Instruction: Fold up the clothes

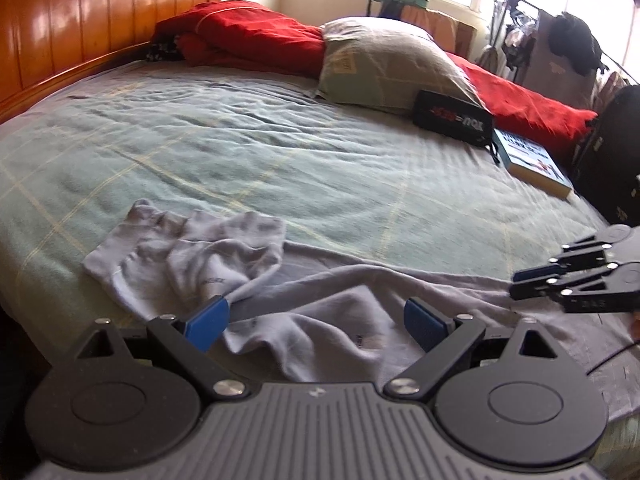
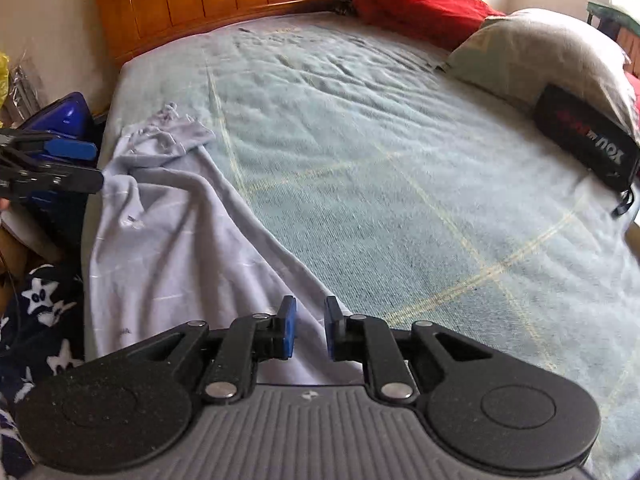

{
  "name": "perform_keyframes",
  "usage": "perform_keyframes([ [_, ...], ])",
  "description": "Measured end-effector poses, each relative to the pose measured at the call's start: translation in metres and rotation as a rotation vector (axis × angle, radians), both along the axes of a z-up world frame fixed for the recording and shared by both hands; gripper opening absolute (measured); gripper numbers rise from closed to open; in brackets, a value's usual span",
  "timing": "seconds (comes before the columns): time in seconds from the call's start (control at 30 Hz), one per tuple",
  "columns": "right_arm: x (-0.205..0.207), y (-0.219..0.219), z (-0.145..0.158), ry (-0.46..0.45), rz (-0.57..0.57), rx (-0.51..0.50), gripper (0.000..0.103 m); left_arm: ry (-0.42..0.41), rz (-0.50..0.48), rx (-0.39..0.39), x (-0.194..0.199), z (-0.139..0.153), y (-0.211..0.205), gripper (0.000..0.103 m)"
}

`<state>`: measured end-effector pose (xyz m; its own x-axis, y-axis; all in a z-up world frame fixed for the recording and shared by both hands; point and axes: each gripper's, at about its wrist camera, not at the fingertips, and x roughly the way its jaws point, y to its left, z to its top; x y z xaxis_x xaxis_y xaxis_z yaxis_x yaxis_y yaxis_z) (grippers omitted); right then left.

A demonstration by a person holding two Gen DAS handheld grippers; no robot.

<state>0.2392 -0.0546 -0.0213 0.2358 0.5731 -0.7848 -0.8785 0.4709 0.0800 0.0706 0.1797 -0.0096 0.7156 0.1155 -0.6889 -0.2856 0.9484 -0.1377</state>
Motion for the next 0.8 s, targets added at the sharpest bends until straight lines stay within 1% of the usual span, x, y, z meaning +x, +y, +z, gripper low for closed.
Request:
perform_keyframes([
  [0.03, 0.001, 0.002, -0.005, 0.006, 0.009, -0.001, 0.029, 0.003, -0.002, 0.004, 0.001, 0.000, -0.002, 0.094],
  [0.07, -0.002, 0.006, -0.010, 0.004, 0.025, -0.007, 0.034, 0.006, -0.004, 0.008, 0.003, 0.001, -0.004, 0.094],
  [0.13, -0.003, 0.010, -0.015, -0.016, 0.050, -0.025, 0.034, 0.013, -0.009, 0.013, 0.005, 0.001, -0.007, 0.094],
  [0.17, -0.004, 0.012, -0.017, -0.025, 0.063, -0.034, 0.033, 0.017, -0.010, 0.016, 0.006, 0.000, -0.007, 0.094],
  [0.2, -0.005, 0.013, -0.018, -0.033, 0.075, -0.039, 0.028, 0.023, -0.010, 0.018, 0.008, 0.000, -0.008, 0.094],
  [0.23, -0.006, 0.012, -0.017, -0.037, 0.085, -0.036, 0.005, 0.029, -0.009, 0.021, 0.009, -0.001, -0.009, 0.094],
  [0.33, -0.007, 0.011, -0.012, -0.055, 0.099, -0.022, 0.005, 0.040, -0.011, 0.029, 0.012, -0.002, -0.011, 0.094],
  [0.5, 0.014, 0.008, -0.010, -0.041, 0.034, 0.026, 0.005, 0.046, -0.022, 0.031, 0.016, -0.003, -0.014, 0.094],
  [0.63, 0.018, 0.012, -0.019, -0.042, 0.015, 0.012, 0.005, 0.056, -0.029, 0.032, 0.018, -0.004, -0.017, 0.094],
  [0.73, 0.016, 0.008, -0.010, -0.058, -0.009, 0.046, 0.005, 0.056, -0.039, 0.048, 0.019, -0.002, -0.020, 0.094],
  [0.8, 0.018, 0.006, -0.009, -0.045, -0.009, 0.051, 0.005, 0.051, -0.052, 0.053, 0.019, 0.000, -0.023, 0.094],
])
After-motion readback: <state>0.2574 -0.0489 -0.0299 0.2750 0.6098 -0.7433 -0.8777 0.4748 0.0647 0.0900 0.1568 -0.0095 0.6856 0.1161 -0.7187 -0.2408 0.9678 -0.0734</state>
